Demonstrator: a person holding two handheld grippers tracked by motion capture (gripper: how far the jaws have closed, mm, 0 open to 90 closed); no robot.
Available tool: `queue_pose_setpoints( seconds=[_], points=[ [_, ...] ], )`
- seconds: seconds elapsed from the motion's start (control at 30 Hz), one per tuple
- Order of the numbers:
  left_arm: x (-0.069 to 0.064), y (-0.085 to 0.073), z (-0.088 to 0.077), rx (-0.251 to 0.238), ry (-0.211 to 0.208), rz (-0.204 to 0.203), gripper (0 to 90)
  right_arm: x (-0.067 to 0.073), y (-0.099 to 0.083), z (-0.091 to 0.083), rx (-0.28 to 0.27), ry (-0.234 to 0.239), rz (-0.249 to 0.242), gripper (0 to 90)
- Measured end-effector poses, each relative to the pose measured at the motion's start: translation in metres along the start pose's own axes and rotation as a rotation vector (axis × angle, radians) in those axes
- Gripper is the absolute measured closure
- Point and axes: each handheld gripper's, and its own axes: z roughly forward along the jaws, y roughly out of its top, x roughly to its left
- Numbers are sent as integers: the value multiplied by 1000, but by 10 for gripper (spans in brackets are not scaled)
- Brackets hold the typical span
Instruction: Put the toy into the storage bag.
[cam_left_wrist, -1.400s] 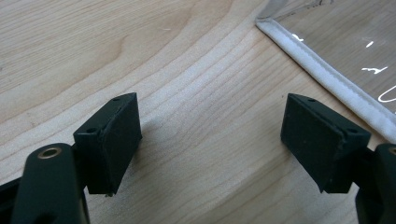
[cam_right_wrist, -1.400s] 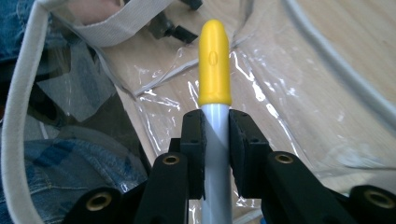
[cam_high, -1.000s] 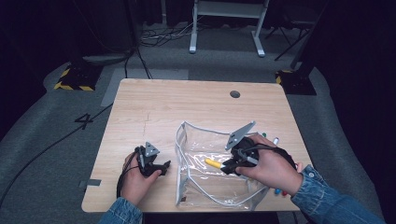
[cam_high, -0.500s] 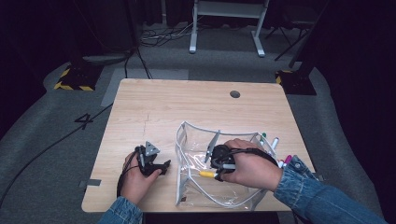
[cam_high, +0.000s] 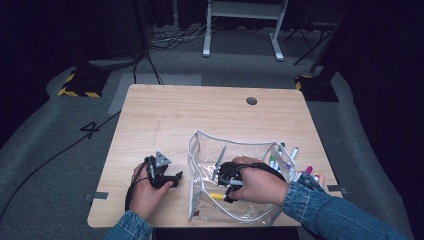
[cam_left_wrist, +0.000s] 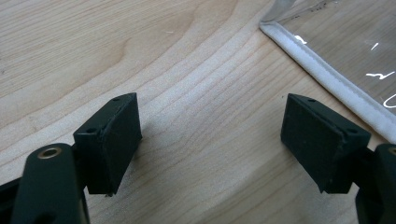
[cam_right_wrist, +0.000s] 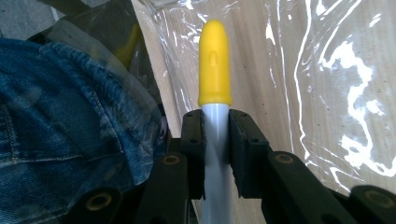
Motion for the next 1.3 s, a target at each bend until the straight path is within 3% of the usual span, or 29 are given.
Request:
queue_pose_setpoints(
  seconds=[0.43, 0.6, 0.77, 0.97, 1.0, 1.03, 1.07, 1.13, 1.2, 1.3],
  points=[
    [0, 0, 0, -1, -2, -5, 207, -2, -5, 11, 37, 37, -4, 742],
    [0, 0, 0, -1, -1, -4, 207, -2, -5, 10, 4, 52, 6, 694],
    [0, 0, 0, -1, -1, -4, 206, 0, -7, -17, -159, 14, 27, 646],
    [0, 0, 0, -2, -2, -4, 207, -6, -22, -57, -362, -81, 67, 595],
    [0, 0, 0, -1, -2, -4, 207, -6, -22, -57, -362, -81, 67, 595],
    [0, 0, 0, -2, -2, -4, 207, -9, -32, -71, -423, -111, 93, 589],
    [0, 0, 0, -2, -1, -4, 206, -11, -37, -77, -447, -124, 106, 583],
    [0, 0, 0, -2, -3, -4, 206, -12, -42, -81, -462, -135, 113, 578],
    [0, 0, 0, -2, -3, -4, 205, -19, -64, -98, -525, -168, 172, 568],
    [0, 0, 0, 3, -5, -6, 198, -25, -85, -107, -554, -200, 222, 558]
  ],
)
